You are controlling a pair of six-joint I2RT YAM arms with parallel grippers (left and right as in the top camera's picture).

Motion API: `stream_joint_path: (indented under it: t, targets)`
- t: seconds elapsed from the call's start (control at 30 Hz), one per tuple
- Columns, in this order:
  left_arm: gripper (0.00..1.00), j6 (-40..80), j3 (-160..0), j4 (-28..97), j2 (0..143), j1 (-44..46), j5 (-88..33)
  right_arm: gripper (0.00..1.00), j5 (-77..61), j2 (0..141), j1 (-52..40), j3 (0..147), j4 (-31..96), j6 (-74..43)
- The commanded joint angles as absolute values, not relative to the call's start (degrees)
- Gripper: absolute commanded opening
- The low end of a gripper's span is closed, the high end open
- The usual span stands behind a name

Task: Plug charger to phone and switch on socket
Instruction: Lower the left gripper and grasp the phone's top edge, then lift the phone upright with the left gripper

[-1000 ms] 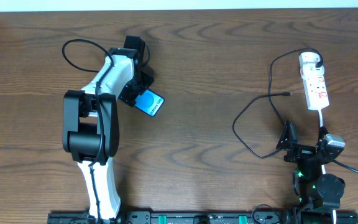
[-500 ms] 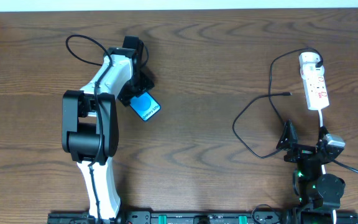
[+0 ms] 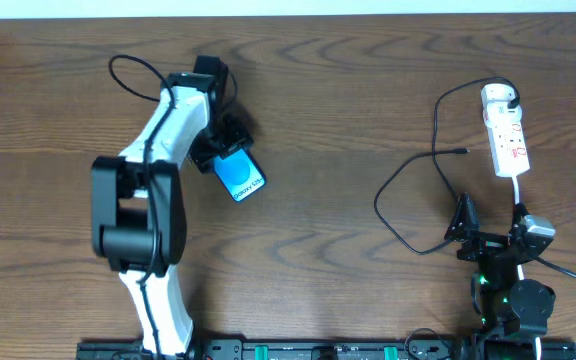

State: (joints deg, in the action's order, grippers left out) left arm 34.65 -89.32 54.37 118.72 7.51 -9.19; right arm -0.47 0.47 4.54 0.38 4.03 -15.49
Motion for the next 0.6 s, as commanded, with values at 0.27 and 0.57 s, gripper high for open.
stream_joint_path:
  t: [0.27,0.57]
  targets:
    - [0.66,32.5,-89.3,57.8,113.3,7.3,-12.8,0.99,-0.6,0.3,4.1,0.3,4.3,-15.8]
    - [0.66,33.2,-88.2,56.9,113.7,7.6,-4.4,0.99,-0.6,0.3,4.1,0.3,4.3,-15.8]
